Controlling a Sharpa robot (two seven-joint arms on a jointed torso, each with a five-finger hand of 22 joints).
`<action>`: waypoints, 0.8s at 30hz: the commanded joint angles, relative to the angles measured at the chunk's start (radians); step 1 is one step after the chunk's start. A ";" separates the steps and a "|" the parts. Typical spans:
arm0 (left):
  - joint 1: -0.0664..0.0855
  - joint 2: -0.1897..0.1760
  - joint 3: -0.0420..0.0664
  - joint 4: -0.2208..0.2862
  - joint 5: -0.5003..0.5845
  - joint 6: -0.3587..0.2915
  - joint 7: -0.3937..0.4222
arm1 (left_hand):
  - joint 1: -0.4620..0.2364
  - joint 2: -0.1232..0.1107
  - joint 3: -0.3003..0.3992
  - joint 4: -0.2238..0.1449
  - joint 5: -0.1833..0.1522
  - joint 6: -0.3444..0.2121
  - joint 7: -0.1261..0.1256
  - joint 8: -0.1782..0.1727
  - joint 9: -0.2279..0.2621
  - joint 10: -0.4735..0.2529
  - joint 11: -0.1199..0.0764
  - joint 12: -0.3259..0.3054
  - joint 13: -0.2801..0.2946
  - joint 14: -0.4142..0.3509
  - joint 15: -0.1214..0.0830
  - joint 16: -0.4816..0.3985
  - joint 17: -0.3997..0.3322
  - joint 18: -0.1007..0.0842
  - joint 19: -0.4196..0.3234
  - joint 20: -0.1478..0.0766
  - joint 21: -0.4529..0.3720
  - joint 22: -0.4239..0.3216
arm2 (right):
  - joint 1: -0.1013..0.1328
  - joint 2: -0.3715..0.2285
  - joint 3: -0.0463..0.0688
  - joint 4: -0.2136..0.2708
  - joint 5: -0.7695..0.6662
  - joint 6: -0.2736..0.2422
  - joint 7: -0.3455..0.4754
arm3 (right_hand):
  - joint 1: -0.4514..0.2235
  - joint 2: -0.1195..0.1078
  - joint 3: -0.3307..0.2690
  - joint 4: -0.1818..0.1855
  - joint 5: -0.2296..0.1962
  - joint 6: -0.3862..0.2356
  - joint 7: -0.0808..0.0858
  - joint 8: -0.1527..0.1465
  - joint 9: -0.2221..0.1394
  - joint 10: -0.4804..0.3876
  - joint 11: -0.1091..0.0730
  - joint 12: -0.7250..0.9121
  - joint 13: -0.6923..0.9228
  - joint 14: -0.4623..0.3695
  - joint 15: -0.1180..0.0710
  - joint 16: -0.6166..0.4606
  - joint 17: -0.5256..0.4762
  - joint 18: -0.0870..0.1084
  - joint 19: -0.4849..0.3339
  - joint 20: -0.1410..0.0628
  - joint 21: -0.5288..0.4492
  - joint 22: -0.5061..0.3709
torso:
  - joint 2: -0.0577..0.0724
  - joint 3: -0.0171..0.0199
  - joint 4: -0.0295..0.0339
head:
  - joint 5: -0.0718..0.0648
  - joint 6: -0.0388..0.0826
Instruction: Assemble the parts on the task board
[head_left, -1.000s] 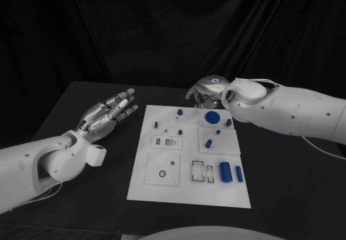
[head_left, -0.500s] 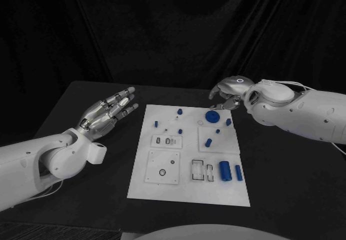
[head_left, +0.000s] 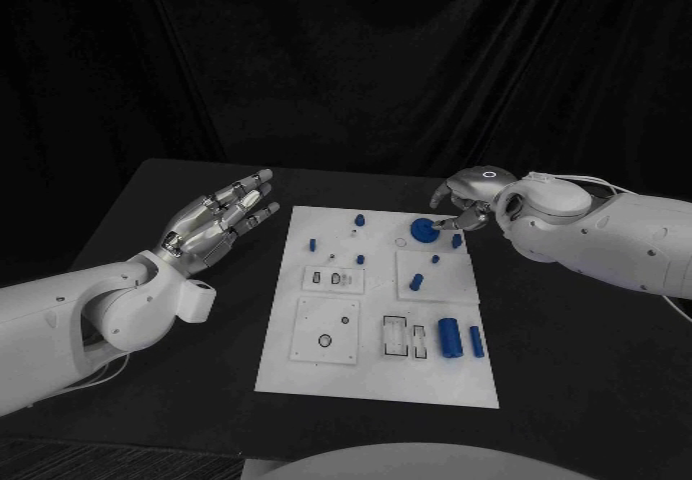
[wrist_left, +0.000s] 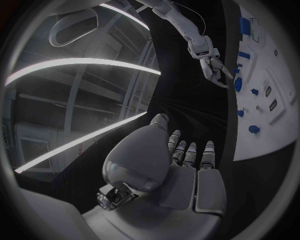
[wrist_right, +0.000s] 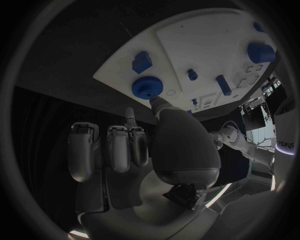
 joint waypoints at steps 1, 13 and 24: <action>0.000 0.002 0.001 0.001 0.000 0.013 0.010 | 0.012 0.000 0.024 -0.001 0.017 -0.001 0.004 0.016 0.015 -0.001 0.009 0.013 0.002 0.003 0.018 -0.010 -0.007 -0.004 0.005 0.010 -0.005 0.000 | -0.007 0.005 0.001 -0.010 0.000 0.014 -0.023 | -0.017 0.004 0.003 0.002 0.016 -0.021 0.001 0.015 0.014 0.111 0.001 0.017 0.263 0.112 0.003 0.020 0.267 -0.028 0.065 -0.001 0.019 0.220 | 0.001 0.0000 -0.0011 | 0.000 -0.001; -0.001 0.003 0.001 -0.002 0.000 0.015 0.010 | 0.012 -0.001 0.025 -0.002 0.017 -0.001 0.004 0.016 0.015 -0.001 0.009 0.014 0.002 0.003 0.019 -0.010 -0.007 -0.004 0.005 0.010 -0.005 0.000 | -0.021 0.023 0.001 -0.026 0.008 0.007 -0.011 | -0.010 0.014 0.010 0.000 0.018 -0.022 0.001 0.021 0.015 0.111 0.001 0.017 0.263 0.112 0.003 0.020 0.267 -0.027 0.063 -0.001 0.017 0.218 | 0.000 -0.0007 0.0035 | -0.001 -0.002; -0.001 0.005 0.001 -0.009 0.000 0.021 0.003 | 0.014 -0.001 0.028 -0.005 0.019 -0.004 0.004 0.015 0.015 -0.001 0.009 0.014 0.002 0.003 0.021 -0.010 -0.007 -0.004 0.005 0.011 -0.005 0.000 | -0.025 0.028 0.001 -0.017 0.025 -0.004 -0.003 | 0.006 0.017 0.015 -0.007 0.026 -0.021 0.003 0.030 0.017 0.111 0.002 0.017 0.263 0.112 0.004 0.020 0.267 -0.027 0.061 0.000 0.015 0.216 | 0.001 -0.0008 0.0036 | 0.000 -0.004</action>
